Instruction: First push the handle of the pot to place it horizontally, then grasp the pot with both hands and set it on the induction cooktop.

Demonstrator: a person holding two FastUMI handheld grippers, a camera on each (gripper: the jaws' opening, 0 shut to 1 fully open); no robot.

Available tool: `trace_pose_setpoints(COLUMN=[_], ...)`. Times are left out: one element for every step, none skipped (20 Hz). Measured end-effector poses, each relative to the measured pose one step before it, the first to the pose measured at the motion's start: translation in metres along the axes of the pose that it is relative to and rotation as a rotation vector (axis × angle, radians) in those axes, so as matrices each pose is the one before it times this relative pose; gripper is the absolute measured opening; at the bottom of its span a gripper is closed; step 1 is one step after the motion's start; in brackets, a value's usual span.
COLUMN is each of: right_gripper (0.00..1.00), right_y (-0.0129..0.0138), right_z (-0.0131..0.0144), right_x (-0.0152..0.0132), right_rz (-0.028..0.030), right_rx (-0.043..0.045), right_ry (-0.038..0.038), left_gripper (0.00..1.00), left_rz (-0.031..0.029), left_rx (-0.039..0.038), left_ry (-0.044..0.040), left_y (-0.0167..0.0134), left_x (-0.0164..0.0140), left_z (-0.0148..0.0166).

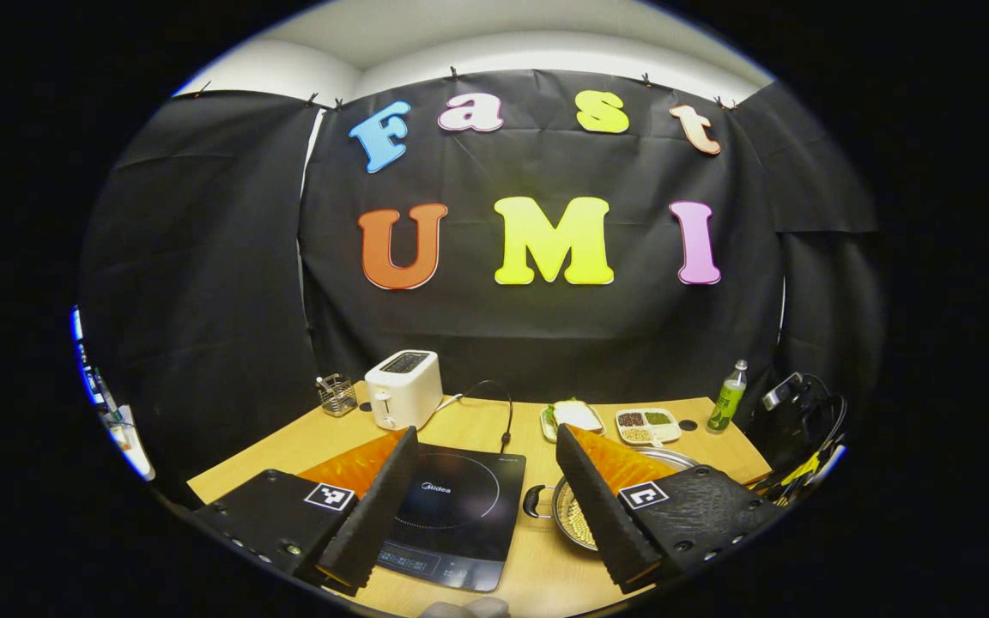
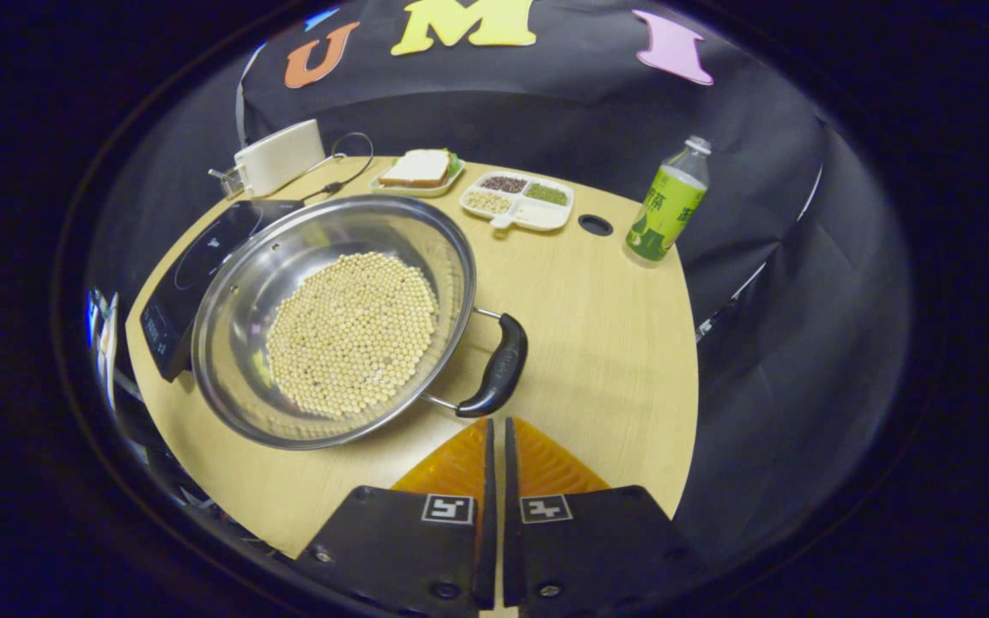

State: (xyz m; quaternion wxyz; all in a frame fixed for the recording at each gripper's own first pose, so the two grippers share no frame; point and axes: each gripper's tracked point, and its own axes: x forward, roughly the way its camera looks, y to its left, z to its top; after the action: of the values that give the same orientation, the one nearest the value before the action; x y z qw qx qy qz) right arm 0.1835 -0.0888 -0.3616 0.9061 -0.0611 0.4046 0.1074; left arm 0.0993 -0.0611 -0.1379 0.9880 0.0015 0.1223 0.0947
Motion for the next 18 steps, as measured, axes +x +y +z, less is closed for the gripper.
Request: trace_pose_setpoints(right_gripper=[0.13,0.33,0.47,0.73,0.82,0.8,0.8,0.8,0.8,0.84,0.84,0.84,0.87,0.87,0.87,0.87,0.87,0.87], right_y=[-0.0023,-0.00043,-0.00086,0.00095,0.00029,0.00099,0.00191,0.00289,0.0011,0.00253,0.00247,-0.00023,0.00205,0.00251,0.00162,0.00283,0.00238,0.00269], right_z=[-0.00074,0.00048,0.00157,0.00239,0.00055,0.00315,0.0027,0.00404,0.00282,0.00353,0.00196,0.00113,0.00274,0.00181,0.00137,0.00061,0.00023,-0.0007], right_x=[-0.00383,-0.00453,-0.00367,-0.0064,-0.0034,-0.00332,-0.00263,-0.0026,-0.00181,0.00025,0.00136,0.00235,0.00447,0.00428,0.00616,0.00576,0.00733,0.00657], right_rz=[-0.00635,-0.0045,-0.00042,0.00198,0.00044,0.00079,0.00376,0.00969,0.0003,0.00793,0.00526,-0.00154,0.00225,-0.00046,0.00027,0.00695,0.0019,0.00387], right_rx=[0.00448,0.00768,0.01474,0.02094,0.01783,0.0183,0.01797,0.01621,0.0141,0.01421,0.00755,0.00586,0.00573,0.00436,0.00509,0.0044,0.00599,0.00786], right_ry=[-0.01387,-0.01453,-0.01802,-0.01793,-0.01231,-0.0133,-0.01075,-0.01101,-0.00725,-0.00776,0.00099,0.00201,0.00165,0.00108,0.00643,0.00777,0.00811,0.0119], left_gripper=[0.96,0.96,0.96,0.96,0.96,0.96,0.96,0.96,0.96,0.97,0.96,0.96,0.96,0.96,0.96,0.97,0.97,0.96], left_rz=[-0.0121,-0.01522,-0.00819,-0.01929,-0.01506,-0.02037,-0.02933,-0.02465,-0.0193,-0.00953,-0.0093,-0.01073,-0.01227,-0.01227,-0.00615,-0.01106,-0.0086,-0.00466], left_rx=[0.00394,0.00609,0.0031,0.00446,0.00264,0.00337,0.00019,-0.00215,0.00155,0.00912,0.00699,0.00581,0.00013,-0.00009,0.00241,-0.00479,-0.00342,0.00081], left_ry=[0.00982,0.01097,0.02338,0.01654,0.01881,0.02277,0.01269,0.01945,0.01561,0.01879,0.02367,0.01643,0.01767,0.01646,0.02384,0.01728,0.013,0.01485], left_y=[-0.00035,-0.00129,-0.00081,-0.00299,-0.00321,-0.00398,-0.00625,-0.00586,-0.00371,-0.00307,-0.00247,-0.00426,-0.00337,-0.00502,-0.00377,-0.00328,-0.00396,-0.00092], left_x=[0.00897,0.01031,0.00756,0.00932,0.00771,0.00769,0.01009,0.00742,0.00652,0.00815,0.0083,0.00818,0.00791,0.00816,0.00767,0.00752,0.0069,0.00803], left_z=[-0.0064,-0.008,-0.00813,-0.00938,-0.00987,-0.00968,-0.00803,-0.00771,-0.00719,-0.00897,-0.00845,-0.00751,-0.00621,-0.00558,-0.00663,-0.00567,-0.0038,-0.00532])
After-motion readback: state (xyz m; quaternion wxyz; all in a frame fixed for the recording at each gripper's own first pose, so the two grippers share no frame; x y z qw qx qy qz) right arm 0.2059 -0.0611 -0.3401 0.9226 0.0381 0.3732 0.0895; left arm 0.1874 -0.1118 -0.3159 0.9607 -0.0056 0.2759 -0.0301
